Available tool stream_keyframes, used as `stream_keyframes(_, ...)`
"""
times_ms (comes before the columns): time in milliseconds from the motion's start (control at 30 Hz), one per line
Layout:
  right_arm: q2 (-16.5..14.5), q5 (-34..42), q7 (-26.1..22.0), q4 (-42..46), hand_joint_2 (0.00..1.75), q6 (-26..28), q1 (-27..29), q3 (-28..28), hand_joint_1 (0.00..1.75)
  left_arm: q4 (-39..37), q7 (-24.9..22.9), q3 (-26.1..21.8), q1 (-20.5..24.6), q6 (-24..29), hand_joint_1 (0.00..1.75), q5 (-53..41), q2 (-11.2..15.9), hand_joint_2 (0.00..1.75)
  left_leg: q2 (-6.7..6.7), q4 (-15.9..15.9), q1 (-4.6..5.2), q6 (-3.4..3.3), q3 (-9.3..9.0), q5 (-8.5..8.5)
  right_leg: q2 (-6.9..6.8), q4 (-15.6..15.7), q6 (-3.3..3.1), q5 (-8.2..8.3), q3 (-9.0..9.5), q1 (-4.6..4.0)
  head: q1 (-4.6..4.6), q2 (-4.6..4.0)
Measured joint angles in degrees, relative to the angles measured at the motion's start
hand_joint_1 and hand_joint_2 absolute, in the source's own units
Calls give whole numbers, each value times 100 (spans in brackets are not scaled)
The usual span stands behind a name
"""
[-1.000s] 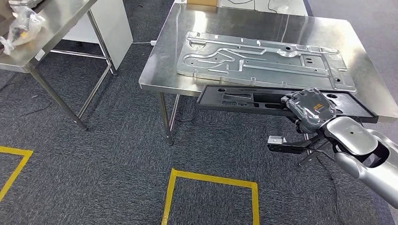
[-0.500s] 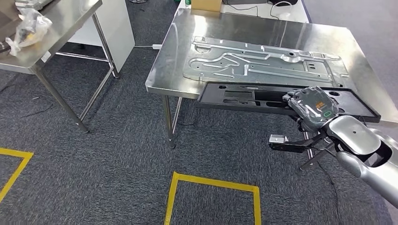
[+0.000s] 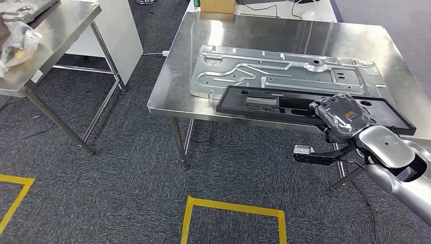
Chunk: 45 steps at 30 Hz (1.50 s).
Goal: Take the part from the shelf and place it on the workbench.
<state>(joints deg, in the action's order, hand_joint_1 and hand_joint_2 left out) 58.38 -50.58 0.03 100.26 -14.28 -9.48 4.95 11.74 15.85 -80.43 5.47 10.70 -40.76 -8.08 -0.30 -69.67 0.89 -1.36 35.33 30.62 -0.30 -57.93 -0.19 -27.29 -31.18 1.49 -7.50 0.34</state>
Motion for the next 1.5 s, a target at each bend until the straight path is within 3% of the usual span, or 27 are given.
stream_keyframes(67,0,0,-19,-1,175,-1,9,-15,175,0,9,0,-1,-5,0,-1,1,175,1,-456,-37,44,437,321,10,11,-12,-100,106,7,1,1)
stream_keyframes(100,0,0,-28,-2,175,-1,15,-18,175,0,11,0,-11,-7,0,-1,2,175,2,-456,-51,60,549,379,17,12,-8,-159,178,13,1,1)
stream_keyframes(133,0,0,-35,-2,175,-1,19,-22,175,0,11,0,-21,-8,0,-2,2,175,3,-286,-59,70,574,290,23,12,0,-222,259,19,1,0)
stream_keyframes(167,0,0,-39,-2,175,-1,21,-26,175,0,11,0,-30,-9,0,-2,2,175,4,29,-64,71,530,54,27,12,13,-288,349,24,1,-1)
stream_keyframes(200,-1,0,-41,-3,175,-2,22,-30,175,0,11,0,-39,-10,0,-3,2,175,5,412,-65,60,462,-301,28,11,33,-357,425,26,1,-1)
stream_keyframes(267,-5,12,-47,-9,175,-5,22,-39,175,0,11,0,-39,-11,0,-2,3,175,0,903,-47,-1,352,-737,38,-7,101,-492,527,10,-1,-2)
stream_keyframes(300,-2,26,-52,-13,175,-8,31,-49,175,0,12,0,-35,-13,0,-3,4,175,-4,970,-35,-39,329,-820,41,-8,139,-546,550,0,-1,-1)
stream_keyframes(400,64,103,-64,-9,175,-6,120,-156,175,0,28,0,-16,-36,0,-5,3,175,-12,998,-43,-139,257,-818,36,0,234,-654,612,7,-1,-1)
stream_keyframes(467,106,152,-66,-2,175,-3,187,-296,175,0,43,0,-14,-60,0,-5,3,175,-9,1060,-63,-195,213,-809,33,-354,268,-858,438,14,-2,-2)
stream_keyframes(533,115,187,-64,0,175,-1,251,-415,175,0,50,0,-11,-71,0,-5,3,175,-8,1067,-52,-239,195,-774,32,-1088,291,-1156,-19,10,-2,-1)
stream_keyframes(567,115,202,-63,1,175,-1,300,-448,175,0,51,0,-10,-71,0,-5,3,175,-11,1066,-45,-253,183,-754,32,-1398,299,-1222,-243,10,-3,-1)
stream_keyframes(600,115,212,-62,2,175,-1,358,-474,175,0,50,0,-8,-68,0,-5,3,175,-14,1065,-39,-260,163,-733,32,-1543,300,-1174,-395,10,-2,0)
stream_keyframes(633,115,218,-62,8,175,-1,415,-502,175,0,49,0,-8,-63,0,-7,3,175,-18,1061,-34,-259,132,-709,32,-1454,291,-995,-432,8,-3,-1)
stream_keyframes(700,123,223,-64,33,175,0,493,-574,175,0,45,0,-12,-53,0,-13,2,175,-22,1052,-27,-243,59,-661,30,-779,244,-470,-241,-6,-2,-1)
stream_keyframes(733,129,225,-65,48,175,1,513,-614,175,0,45,0,-11,-51,0,-16,0,175,-23,1048,-16,-223,30,-629,22,-433,212,-292,-123,-26,-2,-2)
stream_keyframes(767,140,226,-66,64,175,2,527,-650,175,0,45,0,-8,-50,0,-19,-2,175,-24,1052,-10,-194,13,-588,18,-204,175,-221,-46,-47,-1,-1)
stream_keyframes(833,158,230,-63,96,175,5,566,-717,175,0,56,0,-1,-57,0,-21,-5,175,-21,1073,-10,-120,-10,-505,19,-78,111,-271,-12,-89,-3,-1)
stream_keyframes(933,166,232,-62,148,175,7,649,-805,175,0,95,2,-7,-68,0,-32,-2,175,9,939,-17,-12,2,-440,54,-2,11,-268,137,-44,-1,-1)
stream_keyframes(1000,161,225,-63,176,175,7,685,-840,175,0,104,2,-10,-71,0,-40,-1,175,16,401,-37,59,273,-236,49,29,-31,-273,267,-16,0,-2)
stream_keyframes(1067,154,213,-64,188,175,6,700,-847,175,0,94,2,-13,-66,0,-39,-1,175,17,-336,-64,104,755,4,46,26,-37,-337,378,-11,1,-2)
stream_keyframes(1100,148,208,-64,190,175,5,711,-847,175,0,87,2,-18,-62,0,-39,-1,175,17,-528,-70,114,933,-9,50,24,-31,-385,443,-9,1,-2)
stream_keyframes(1133,143,204,-65,191,175,5,719,-847,175,0,82,2,-24,-56,0,-38,-1,175,17,-496,-73,114,1003,-151,56,24,-20,-439,515,-5,1,-2)
stream_keyframes(1167,137,199,-65,191,175,5,726,-847,175,0,72,2,-29,-47,0,-39,0,175,17,-234,-73,103,953,-407,60,24,-7,-506,601,-2,1,-2)
stream_keyframes(1200,131,193,-66,192,175,5,733,-847,175,0,63,2,-33,-34,0,-39,1,175,14,174,-66,76,831,-703,63,26,7,-586,678,2,1,-2)
stream_keyframes(1267,108,166,-69,192,175,7,744,-847,175,0,44,1,-35,-4,0,-38,6,175,8,754,-40,-2,569,-1013,68,33,68,-734,789,-8,0,-2)
stream_keyframes(1433,85,108,-89,197,175,9,758,-848,175,0,11,0,-2,13,0,-28,8,175,8,988,-16,-183,359,-868,53,146,231,-902,954,20,-4,1)
stream_keyframes(1500,87,107,-90,203,175,10,747,-849,175,0,10,0,-2,14,0,-30,8,175,11,1120,-45,-226,223,-833,37,-336,269,-1110,704,27,-7,0)
